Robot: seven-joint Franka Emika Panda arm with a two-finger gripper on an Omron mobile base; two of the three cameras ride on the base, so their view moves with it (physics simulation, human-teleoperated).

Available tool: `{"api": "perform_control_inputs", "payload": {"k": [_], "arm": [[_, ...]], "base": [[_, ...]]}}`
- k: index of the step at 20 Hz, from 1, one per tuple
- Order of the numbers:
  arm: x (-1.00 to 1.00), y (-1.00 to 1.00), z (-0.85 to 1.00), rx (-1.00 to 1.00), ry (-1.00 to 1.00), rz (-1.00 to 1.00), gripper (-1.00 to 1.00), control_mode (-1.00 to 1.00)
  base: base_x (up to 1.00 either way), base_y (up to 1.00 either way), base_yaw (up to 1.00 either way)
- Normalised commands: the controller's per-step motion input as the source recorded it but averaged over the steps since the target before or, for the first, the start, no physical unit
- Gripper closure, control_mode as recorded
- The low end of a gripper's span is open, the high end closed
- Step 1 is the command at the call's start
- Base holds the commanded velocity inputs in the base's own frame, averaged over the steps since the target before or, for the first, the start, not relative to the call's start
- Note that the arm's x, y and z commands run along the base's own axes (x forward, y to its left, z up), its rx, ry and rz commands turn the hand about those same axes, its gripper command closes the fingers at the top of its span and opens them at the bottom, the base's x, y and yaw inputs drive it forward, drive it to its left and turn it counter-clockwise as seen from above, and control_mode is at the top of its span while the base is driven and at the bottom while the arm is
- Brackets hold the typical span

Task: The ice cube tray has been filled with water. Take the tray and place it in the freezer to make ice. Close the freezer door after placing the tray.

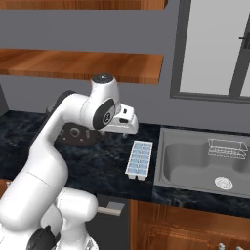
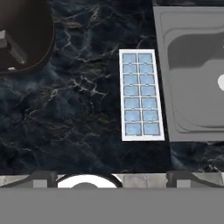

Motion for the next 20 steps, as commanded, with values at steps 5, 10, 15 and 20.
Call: {"api": "perform_control_inputs", "payload": {"k": [5, 10, 15, 20], "arm": [[0.24, -0.60, -0.55, -0.01, 0.00, -0.06, -1.00, -1.00], [0.54, -0.31, -0.38, 0.00, 0.00, -0.01, -1.00, -1.00], [0.66, -0.05, -0.15, 0.00, 0.00, 0.00, -1.00, -1.00], [0.74, 0.00, -0.14, 0.00, 0.00, 0.00, -1.00, -1.00]], "base": [[0.00, 0.00, 0.00], [0.00, 0.00, 0.00], [0.00, 0.00, 0.00], [0.00, 0.00, 0.00]]}}
